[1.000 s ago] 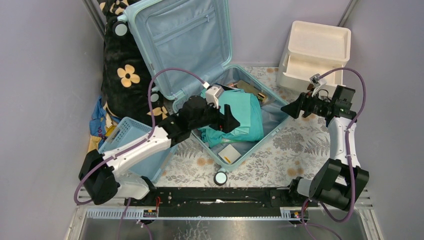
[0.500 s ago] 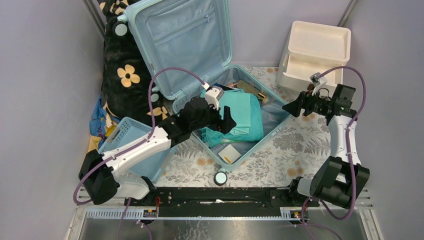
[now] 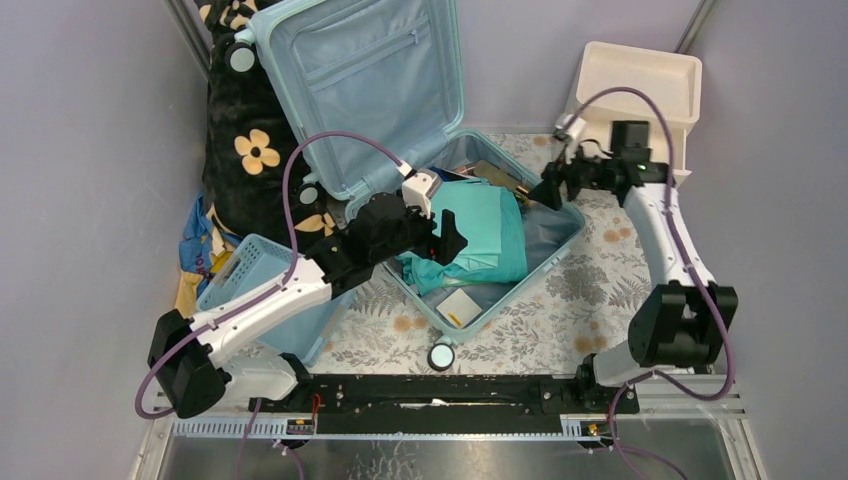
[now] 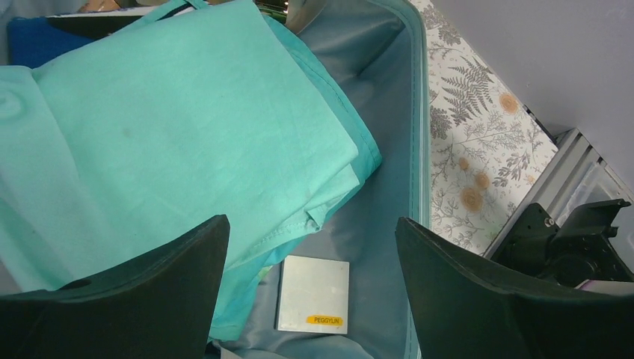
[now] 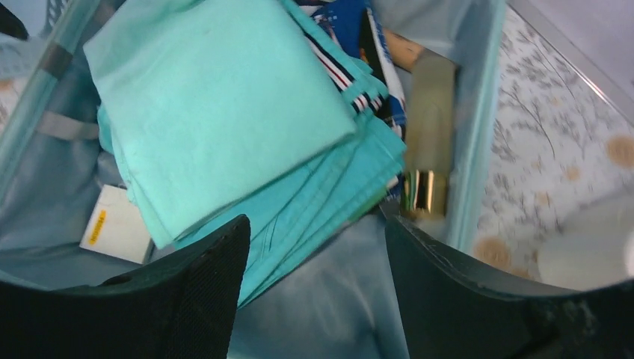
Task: Open, take out, and arrange the luggage
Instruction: Pick up the personal item from the luggage.
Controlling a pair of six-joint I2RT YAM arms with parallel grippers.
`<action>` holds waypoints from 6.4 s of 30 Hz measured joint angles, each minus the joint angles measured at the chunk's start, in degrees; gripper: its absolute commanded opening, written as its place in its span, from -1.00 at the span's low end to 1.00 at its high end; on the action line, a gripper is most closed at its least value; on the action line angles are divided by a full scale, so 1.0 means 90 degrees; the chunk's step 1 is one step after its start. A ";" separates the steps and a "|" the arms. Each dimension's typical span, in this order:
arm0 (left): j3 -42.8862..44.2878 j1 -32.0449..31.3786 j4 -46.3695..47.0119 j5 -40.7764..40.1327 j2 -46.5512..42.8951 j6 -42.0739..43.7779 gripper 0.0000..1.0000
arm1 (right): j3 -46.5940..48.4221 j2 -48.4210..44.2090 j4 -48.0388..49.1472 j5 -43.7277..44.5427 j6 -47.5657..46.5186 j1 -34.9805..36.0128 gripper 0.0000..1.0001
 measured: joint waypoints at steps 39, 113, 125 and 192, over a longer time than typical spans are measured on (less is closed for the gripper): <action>-0.0464 0.0041 0.0007 -0.0709 -0.0648 0.0138 0.80 | 0.1724 0.3313 0.0935 0.4770 -0.0469 0.2329 -0.12; -0.0726 0.0041 0.0012 -0.0704 -0.1341 0.0131 0.82 | 0.2033 0.1860 -0.0233 0.4891 -0.0228 0.2331 -0.96; -0.0838 0.0041 0.0012 -0.0702 -0.1554 0.0061 0.82 | 0.1188 0.1724 -0.0189 0.4199 0.0219 0.2115 -0.97; -0.0947 0.0041 0.0017 -0.0578 -0.1605 -0.0073 0.82 | 0.1345 0.1673 -0.0763 0.1902 0.1304 0.0784 -0.96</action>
